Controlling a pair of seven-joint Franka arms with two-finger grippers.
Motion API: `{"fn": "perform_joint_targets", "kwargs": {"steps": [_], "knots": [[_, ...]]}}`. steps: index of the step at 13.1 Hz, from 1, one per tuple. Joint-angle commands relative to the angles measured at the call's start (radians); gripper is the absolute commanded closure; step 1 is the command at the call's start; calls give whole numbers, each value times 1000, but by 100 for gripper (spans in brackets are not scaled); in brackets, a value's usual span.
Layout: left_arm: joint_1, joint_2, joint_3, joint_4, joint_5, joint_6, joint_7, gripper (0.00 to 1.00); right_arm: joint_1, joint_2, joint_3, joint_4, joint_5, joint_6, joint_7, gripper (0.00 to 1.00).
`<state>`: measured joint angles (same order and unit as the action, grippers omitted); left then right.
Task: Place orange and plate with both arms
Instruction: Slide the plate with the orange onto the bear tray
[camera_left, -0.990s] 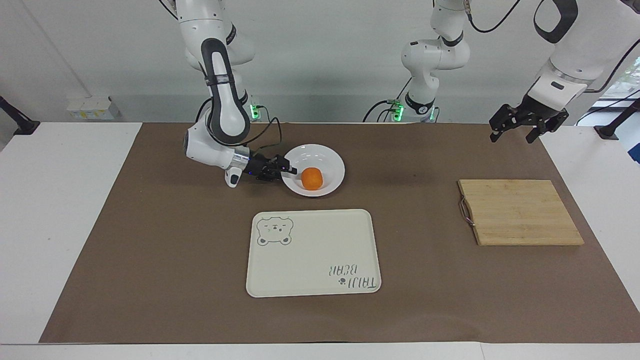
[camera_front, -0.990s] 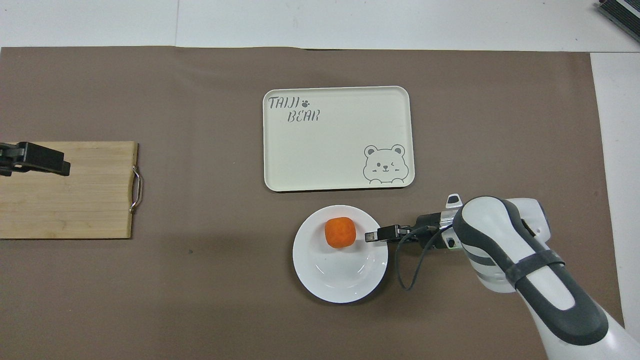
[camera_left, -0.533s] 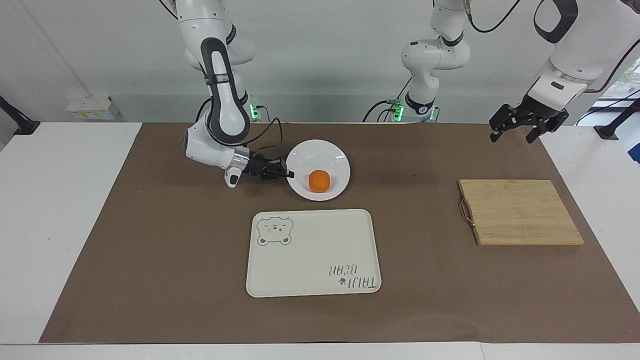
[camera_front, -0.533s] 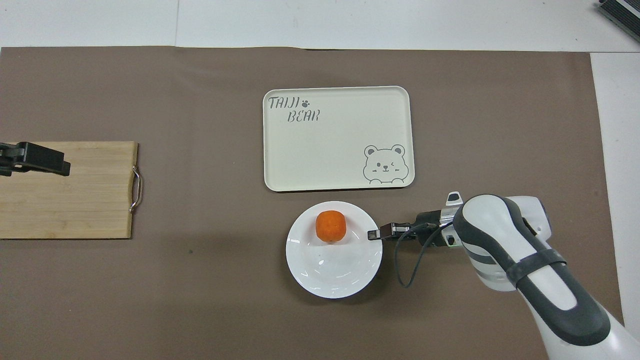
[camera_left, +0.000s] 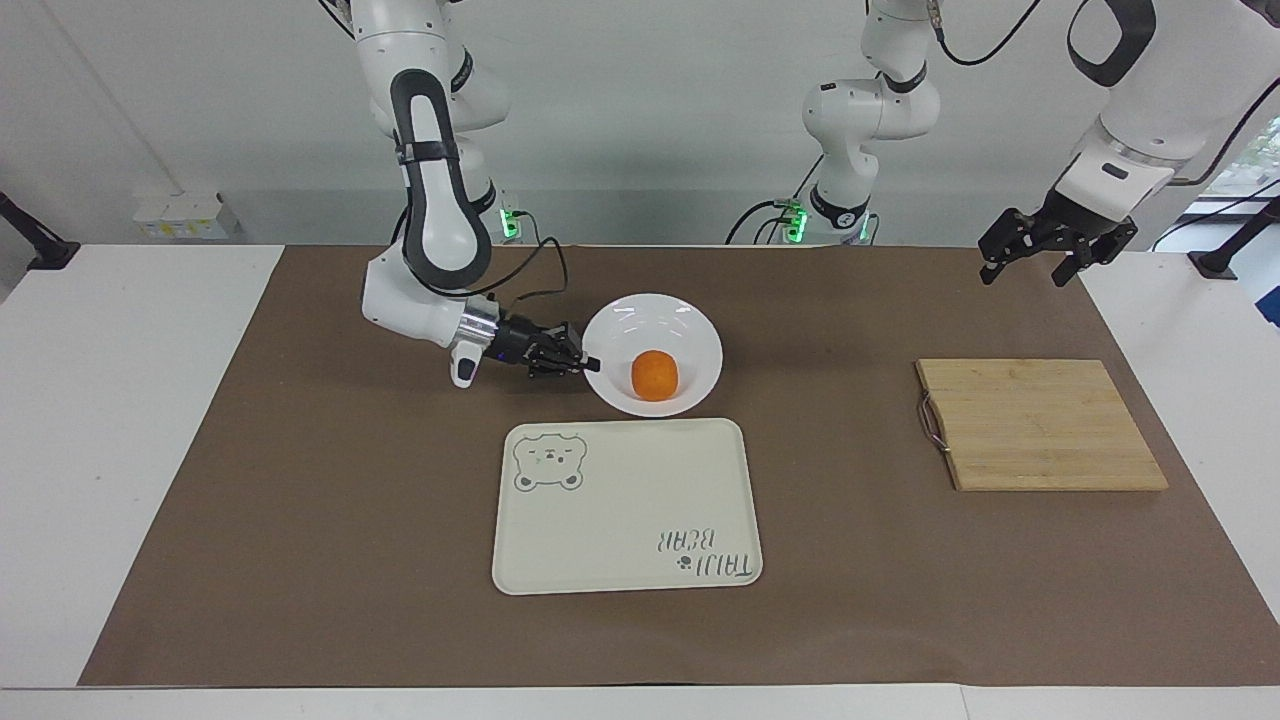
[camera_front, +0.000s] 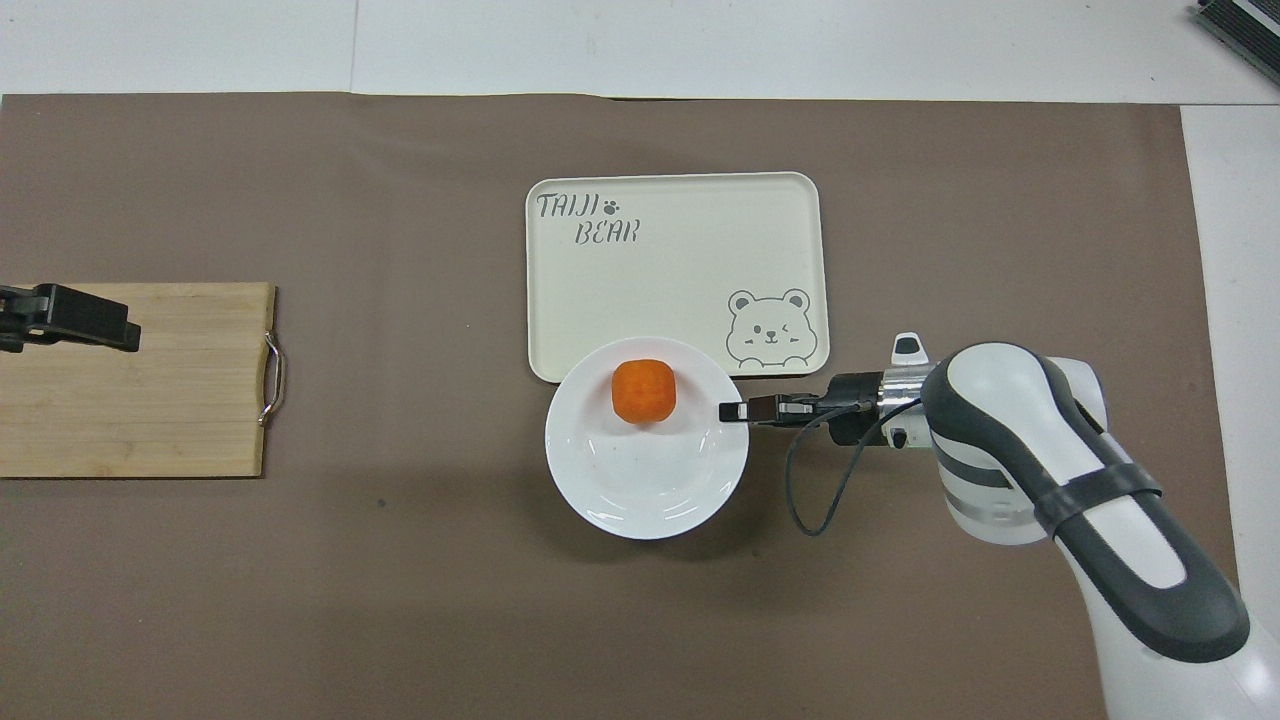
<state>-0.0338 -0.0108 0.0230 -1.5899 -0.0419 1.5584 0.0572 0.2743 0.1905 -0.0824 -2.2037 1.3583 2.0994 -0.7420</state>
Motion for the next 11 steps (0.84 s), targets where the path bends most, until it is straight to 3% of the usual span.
{"fn": "perform_joint_targets", "kwargs": {"steps": [1, 6, 9, 11], "knots": [[6, -12, -6, -2, 17, -6, -11, 0, -24, 73, 3, 132, 39, -41, 21, 100], [6, -12, -6, -2, 17, -6, -11, 0, -89, 231, 1, 462, 19, -108, 237, 100], [6, -12, -6, -2, 17, -6, -11, 0, -90, 297, 0, 585, 15, -96, 331, 100], [6, -12, -6, -2, 17, -8, -11, 0, -90, 311, 0, 611, 16, -91, 360, 100]]}}
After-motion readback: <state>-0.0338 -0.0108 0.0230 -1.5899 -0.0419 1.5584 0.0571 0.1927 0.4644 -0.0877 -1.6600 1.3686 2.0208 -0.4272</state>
